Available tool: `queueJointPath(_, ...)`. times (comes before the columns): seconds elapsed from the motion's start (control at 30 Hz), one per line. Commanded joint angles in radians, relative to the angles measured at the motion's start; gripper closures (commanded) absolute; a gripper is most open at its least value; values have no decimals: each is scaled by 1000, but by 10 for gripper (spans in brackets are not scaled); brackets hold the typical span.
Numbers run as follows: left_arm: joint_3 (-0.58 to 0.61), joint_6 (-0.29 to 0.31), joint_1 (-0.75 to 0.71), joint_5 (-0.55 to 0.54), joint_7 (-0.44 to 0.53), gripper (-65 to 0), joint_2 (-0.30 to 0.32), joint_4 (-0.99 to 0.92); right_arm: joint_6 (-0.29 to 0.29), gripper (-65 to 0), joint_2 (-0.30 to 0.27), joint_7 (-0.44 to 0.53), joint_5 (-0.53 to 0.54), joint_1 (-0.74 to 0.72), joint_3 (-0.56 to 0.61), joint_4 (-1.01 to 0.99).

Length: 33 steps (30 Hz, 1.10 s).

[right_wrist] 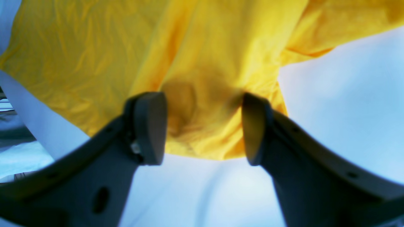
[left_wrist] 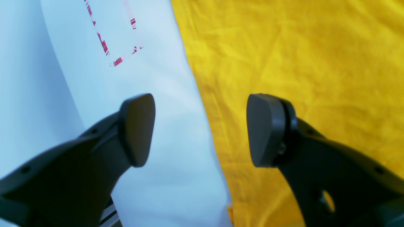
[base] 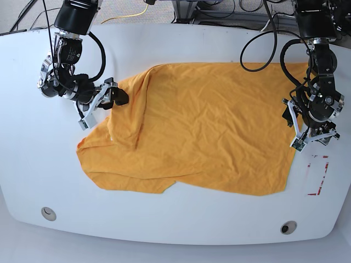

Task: Layout the t-shirt on the table in an organized manner, then fold the t-shirt properly
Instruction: 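Push the right gripper into the shirt corner near it, bunching fabric, then drag the right gripper across the shirt toward the left gripper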

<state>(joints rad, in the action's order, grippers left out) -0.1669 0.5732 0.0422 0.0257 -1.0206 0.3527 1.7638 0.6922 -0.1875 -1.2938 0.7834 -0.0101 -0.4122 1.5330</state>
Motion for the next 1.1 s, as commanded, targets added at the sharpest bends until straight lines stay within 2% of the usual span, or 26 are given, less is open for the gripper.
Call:
queueJointPath(0.0, -4, -5, 17, 1, 15, -428, 15, 18, 6, -198, -13, 15, 28, -14, -3, 14)
queueJointPath(0.1, -4, -5, 17, 1, 15, -428, 15, 18, 6, -29, -13, 13, 28, -12, -3, 14)
queueJointPath(0.13, -4, -5, 17, 1, 15, -428, 15, 18, 6, 0, -13, 13, 28, -12, -3, 14)
queueJointPath(0.3, -4, -5, 17, 1, 15, -428, 16, 18, 6, 0, -14, -20, 28, 2, -12, 42)
queueJointPath(0.53, -4, -5, 17, 1, 15, -428, 18, 18, 6, 0, -5, -102, 31, 23, -77, 249)
queueJointPath(0.73, -4, -5, 17, 1, 15, -428, 18, 18, 1, 0, 10, -102, 118, -18, -106, 361)
queueJointPath(0.83, -4, -5, 17, 1, 15, -428, 18, 18, -18, 0, -5, -102, 124, -46, -104, 375)
queueJointPath(1.07, -4, -3, 17, 3, 15, -428, 19, 18, -19, 0, -13, -102, 123, -120, -92, 372)
